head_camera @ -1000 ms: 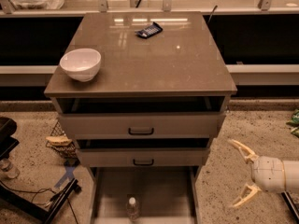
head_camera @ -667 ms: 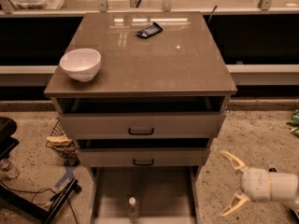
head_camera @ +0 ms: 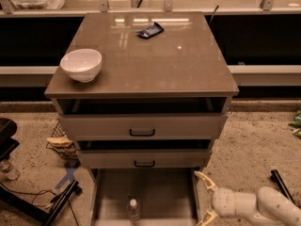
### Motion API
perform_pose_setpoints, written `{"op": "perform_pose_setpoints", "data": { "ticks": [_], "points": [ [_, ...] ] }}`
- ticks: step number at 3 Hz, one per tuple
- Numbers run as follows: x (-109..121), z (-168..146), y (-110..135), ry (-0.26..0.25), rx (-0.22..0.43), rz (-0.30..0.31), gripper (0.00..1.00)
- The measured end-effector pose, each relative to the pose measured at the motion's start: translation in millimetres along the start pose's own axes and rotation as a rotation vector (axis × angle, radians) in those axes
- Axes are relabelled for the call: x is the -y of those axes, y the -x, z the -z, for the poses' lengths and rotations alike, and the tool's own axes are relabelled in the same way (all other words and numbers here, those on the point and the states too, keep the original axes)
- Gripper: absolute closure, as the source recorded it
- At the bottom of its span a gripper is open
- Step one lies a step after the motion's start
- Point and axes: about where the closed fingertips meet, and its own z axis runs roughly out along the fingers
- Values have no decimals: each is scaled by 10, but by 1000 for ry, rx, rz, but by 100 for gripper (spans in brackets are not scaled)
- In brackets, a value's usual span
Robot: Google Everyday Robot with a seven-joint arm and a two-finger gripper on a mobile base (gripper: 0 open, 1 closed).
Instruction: Pick water bottle from bottom drawer and place on counter
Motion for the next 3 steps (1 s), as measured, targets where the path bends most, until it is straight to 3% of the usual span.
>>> {"op": "perform_pose_setpoints", "data": {
  "ticks": [1,3],
  "points": [
    [-81,-383,-479,16,43,-26,0],
    [-67,-655,-555,33,62,-50,0]
  ]
}}
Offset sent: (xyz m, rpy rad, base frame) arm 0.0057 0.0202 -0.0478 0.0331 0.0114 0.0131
